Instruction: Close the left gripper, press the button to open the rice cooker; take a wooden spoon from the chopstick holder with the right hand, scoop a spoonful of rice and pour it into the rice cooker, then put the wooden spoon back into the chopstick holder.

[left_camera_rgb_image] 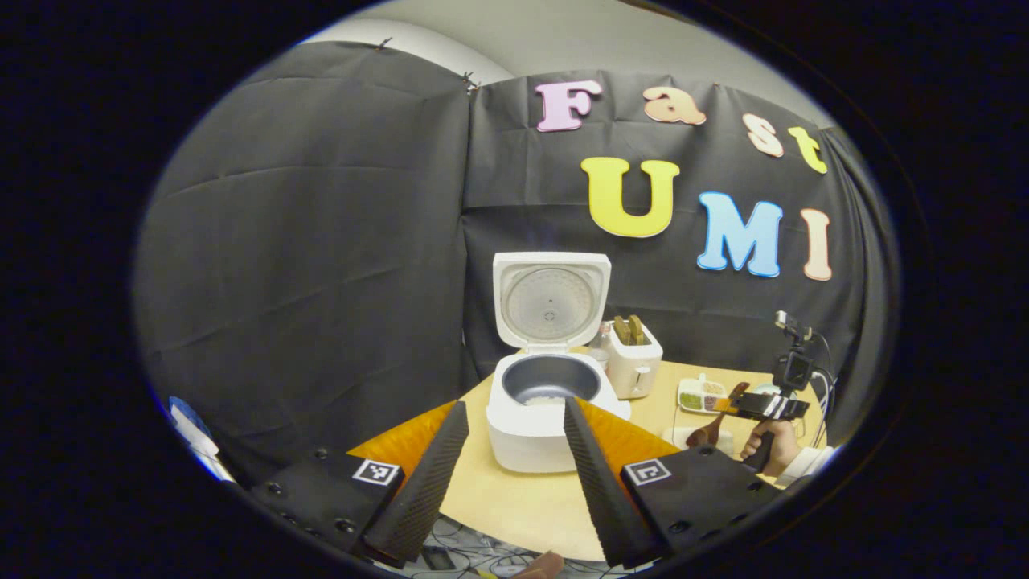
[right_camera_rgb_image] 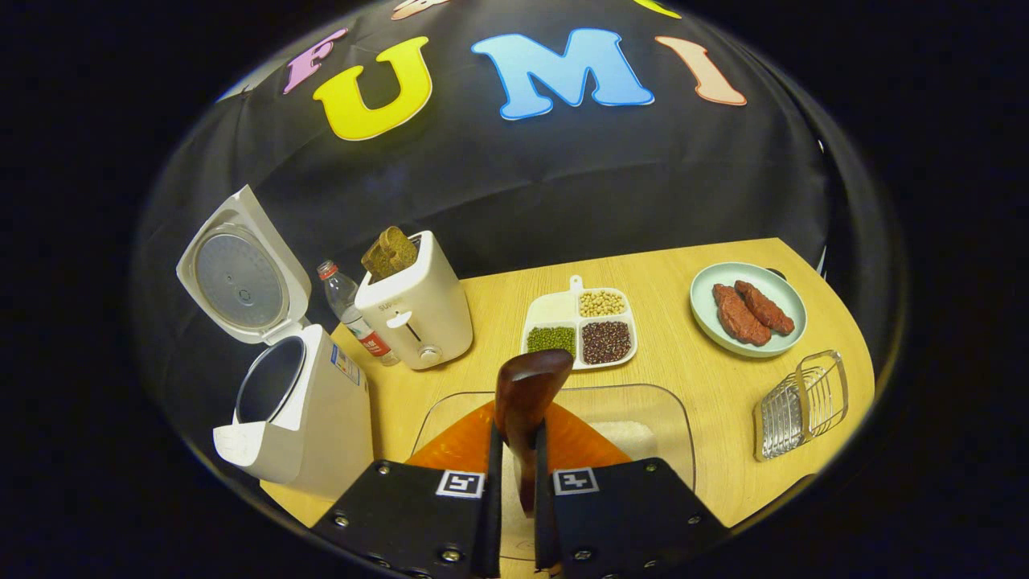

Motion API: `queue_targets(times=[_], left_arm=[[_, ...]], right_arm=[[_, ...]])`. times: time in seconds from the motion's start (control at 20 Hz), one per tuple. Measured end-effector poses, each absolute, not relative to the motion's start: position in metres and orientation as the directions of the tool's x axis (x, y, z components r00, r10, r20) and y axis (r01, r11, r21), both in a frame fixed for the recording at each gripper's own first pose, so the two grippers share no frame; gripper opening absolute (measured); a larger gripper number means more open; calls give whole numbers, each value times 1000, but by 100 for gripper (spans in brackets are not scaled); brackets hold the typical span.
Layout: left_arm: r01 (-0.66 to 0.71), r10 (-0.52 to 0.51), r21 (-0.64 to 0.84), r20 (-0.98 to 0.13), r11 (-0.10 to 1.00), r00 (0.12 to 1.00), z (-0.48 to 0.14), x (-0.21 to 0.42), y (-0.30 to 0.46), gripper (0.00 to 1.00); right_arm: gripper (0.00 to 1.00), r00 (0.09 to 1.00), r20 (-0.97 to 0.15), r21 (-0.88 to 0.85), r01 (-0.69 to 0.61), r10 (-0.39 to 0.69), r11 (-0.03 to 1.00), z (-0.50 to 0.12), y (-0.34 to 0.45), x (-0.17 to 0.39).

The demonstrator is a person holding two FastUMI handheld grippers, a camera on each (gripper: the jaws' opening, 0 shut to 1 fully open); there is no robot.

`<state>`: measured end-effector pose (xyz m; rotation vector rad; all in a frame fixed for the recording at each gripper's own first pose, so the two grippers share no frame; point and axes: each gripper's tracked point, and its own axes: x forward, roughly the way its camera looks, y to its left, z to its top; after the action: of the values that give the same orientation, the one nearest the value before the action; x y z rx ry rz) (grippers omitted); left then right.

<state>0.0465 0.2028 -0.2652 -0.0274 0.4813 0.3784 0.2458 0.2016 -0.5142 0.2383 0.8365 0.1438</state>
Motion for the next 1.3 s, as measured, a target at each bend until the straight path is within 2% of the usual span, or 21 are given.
queue_targets(times=[0.05, 0.15, 0.2, 0.35, 0.4, 0.6, 0.9, 1.3], left_arm=[[-359, 348, 66, -456, 931, 819, -264, 46, 202, 86], [-357, 349, 71, -452, 931, 821, -262, 47, 202, 84], [-357, 350, 71, -450, 931, 822, -260, 47, 202, 89], [-353, 349, 77, -443, 932, 826, -254, 46, 201, 89], [-351, 350, 82, -440, 933, 827, -251, 46, 201, 84], [-348, 350, 88, -437, 933, 828, -247, 45, 197, 86], [-329, 337, 93, -425, 940, 841, -237, 45, 182, 86], [-333, 335, 79, -399, 940, 853, -223, 40, 184, 84]], right_arm=[[17, 652, -719, 298, -19, 238, 954, -515, 205, 245], [17, 640, -722, 368, 36, 261, 929, -512, 208, 244], [17, 640, -723, 381, 54, 261, 923, -513, 205, 244], [17, 636, -719, 436, 99, 280, 895, -511, 201, 242], [17, 636, -716, 461, 121, 288, 879, -510, 198, 241], [17, 653, -684, 565, 191, 326, 802, -499, 187, 243], [17, 698, -617, 649, 190, 363, 737, -455, 179, 249], [17, 747, -507, 737, 117, 430, 666, -376, 202, 252]])
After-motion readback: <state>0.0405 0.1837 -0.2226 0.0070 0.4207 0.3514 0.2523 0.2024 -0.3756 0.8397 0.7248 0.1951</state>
